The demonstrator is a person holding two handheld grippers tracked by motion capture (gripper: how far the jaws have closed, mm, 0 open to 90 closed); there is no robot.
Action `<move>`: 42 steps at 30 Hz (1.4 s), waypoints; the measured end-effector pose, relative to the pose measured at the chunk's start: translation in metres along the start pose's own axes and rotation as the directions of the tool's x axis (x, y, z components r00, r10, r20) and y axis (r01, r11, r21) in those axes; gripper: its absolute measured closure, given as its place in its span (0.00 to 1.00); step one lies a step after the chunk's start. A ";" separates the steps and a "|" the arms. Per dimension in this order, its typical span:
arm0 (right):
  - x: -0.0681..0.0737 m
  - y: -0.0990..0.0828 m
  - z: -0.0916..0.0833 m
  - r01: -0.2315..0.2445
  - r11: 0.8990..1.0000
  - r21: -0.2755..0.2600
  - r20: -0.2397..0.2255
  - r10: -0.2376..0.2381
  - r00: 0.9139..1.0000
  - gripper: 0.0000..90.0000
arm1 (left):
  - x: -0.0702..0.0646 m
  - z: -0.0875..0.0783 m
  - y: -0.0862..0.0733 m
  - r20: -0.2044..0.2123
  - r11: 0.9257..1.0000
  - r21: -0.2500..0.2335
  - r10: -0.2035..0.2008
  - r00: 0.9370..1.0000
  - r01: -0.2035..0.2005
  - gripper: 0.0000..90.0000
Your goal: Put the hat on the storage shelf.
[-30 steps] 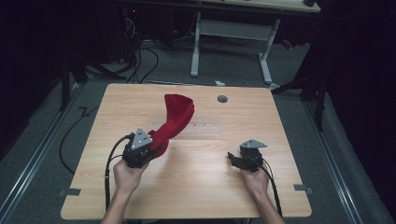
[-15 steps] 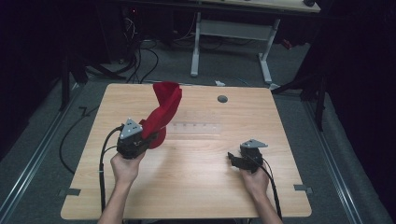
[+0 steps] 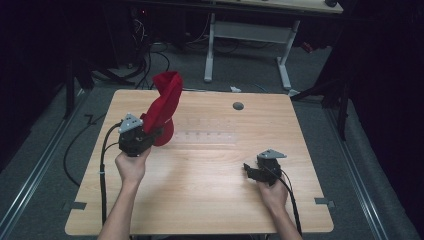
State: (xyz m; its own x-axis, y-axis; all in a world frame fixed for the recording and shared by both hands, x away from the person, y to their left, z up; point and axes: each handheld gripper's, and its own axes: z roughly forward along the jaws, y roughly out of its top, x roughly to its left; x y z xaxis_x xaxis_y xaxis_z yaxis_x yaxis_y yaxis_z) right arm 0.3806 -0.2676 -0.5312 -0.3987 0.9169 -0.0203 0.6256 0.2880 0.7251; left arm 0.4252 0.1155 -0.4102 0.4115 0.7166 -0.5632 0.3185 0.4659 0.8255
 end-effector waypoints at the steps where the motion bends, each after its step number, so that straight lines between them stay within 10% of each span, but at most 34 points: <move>1: 0.000 0.000 0.000 0.000 1.000 0.000 0.000 0.000 1.000 0.40 | 0.001 0.002 0.002 -0.001 1.000 -0.003 0.000 1.000 0.000 0.95; 42: 0.001 0.000 0.000 0.004 1.000 0.000 -0.007 -0.004 1.000 0.40 | 0.042 0.057 -0.021 -0.147 0.999 0.011 0.043 0.988 -0.041 0.95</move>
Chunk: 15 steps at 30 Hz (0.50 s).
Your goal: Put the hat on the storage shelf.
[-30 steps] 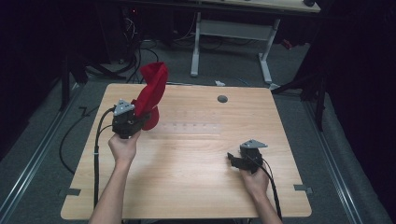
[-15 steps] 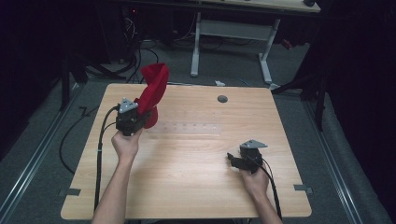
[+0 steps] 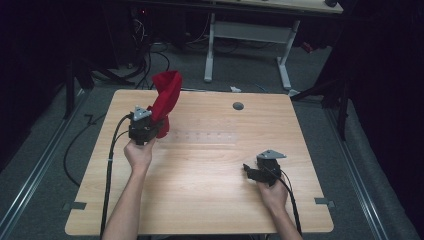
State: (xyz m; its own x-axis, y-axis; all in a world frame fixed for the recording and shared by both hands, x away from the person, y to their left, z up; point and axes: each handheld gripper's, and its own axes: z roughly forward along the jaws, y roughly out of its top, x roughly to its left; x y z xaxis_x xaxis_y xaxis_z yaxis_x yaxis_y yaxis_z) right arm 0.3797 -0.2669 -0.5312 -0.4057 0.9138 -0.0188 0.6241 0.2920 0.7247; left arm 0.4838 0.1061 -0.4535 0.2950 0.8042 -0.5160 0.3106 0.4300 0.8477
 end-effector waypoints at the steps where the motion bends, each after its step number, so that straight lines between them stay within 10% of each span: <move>1: 0.000 0.000 0.000 0.001 1.000 0.000 0.001 -0.001 1.000 0.40 | 0.002 0.000 -0.002 0.000 1.000 0.001 -0.011 1.000 0.011 0.95; 15: 0.000 0.000 0.000 0.001 1.000 0.000 0.000 -0.001 1.000 0.40 | 0.009 -0.007 -0.010 -0.007 0.998 0.024 -0.065 0.998 0.066 0.89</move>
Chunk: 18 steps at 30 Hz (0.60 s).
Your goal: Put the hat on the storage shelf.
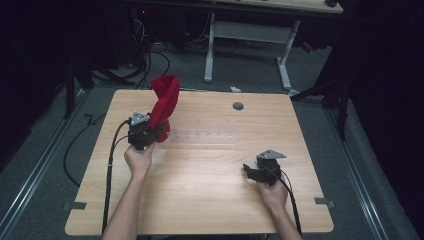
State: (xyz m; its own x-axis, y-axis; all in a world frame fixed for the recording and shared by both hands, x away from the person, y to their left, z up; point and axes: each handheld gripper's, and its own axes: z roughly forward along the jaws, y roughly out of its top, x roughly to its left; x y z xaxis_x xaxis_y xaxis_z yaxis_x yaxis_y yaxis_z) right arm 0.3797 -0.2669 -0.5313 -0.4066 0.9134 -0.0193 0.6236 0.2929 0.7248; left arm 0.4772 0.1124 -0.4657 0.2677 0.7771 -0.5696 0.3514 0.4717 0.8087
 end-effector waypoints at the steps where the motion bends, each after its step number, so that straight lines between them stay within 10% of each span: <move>1: 0.000 0.000 0.000 0.003 1.000 -0.001 0.000 -0.003 1.000 0.40 | 0.000 -0.001 0.000 -0.002 1.000 0.001 0.002 1.000 -0.002 0.87; 18: 0.000 0.000 0.000 -0.002 1.000 0.001 0.002 0.002 1.000 0.40 | -0.004 -0.013 -0.003 -0.002 0.998 0.011 0.056 0.998 -0.056 0.44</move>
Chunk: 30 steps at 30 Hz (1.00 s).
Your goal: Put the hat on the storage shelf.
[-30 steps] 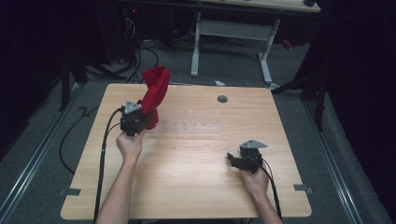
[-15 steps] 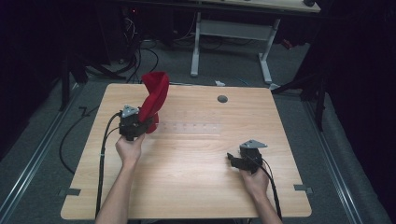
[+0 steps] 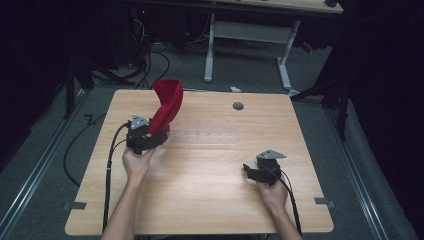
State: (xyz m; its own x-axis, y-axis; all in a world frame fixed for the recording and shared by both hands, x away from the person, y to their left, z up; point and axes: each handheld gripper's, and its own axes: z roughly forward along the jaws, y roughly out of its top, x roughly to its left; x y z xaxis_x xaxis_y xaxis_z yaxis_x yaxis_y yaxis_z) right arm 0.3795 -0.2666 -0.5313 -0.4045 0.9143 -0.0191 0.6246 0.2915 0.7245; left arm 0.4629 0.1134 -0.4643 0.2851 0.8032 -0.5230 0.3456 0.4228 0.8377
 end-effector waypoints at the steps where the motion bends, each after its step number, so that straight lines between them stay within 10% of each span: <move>1: 0.000 0.000 0.000 0.000 1.000 0.000 0.000 0.000 1.000 0.40 | 0.000 -0.001 0.000 0.002 1.000 0.000 0.004 1.000 -0.004 0.43; 21: 0.000 0.000 0.000 0.000 1.000 -0.001 0.001 0.000 1.000 0.40 | -0.012 -0.029 0.001 0.002 0.997 0.016 0.077 0.997 -0.077 0.38; 30: 0.000 0.000 0.000 0.003 1.000 0.000 0.000 -0.003 1.000 0.39 | -0.013 -0.047 0.002 0.010 0.999 0.011 0.050 0.999 -0.051 0.38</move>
State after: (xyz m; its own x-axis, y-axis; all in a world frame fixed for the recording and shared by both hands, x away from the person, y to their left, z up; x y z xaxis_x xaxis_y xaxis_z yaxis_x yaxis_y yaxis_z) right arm 0.3798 -0.2661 -0.5313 -0.4060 0.9136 -0.0211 0.6233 0.2938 0.7247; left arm 0.4177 0.1238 -0.4486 0.3108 0.8194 -0.4816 0.3401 0.3772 0.8614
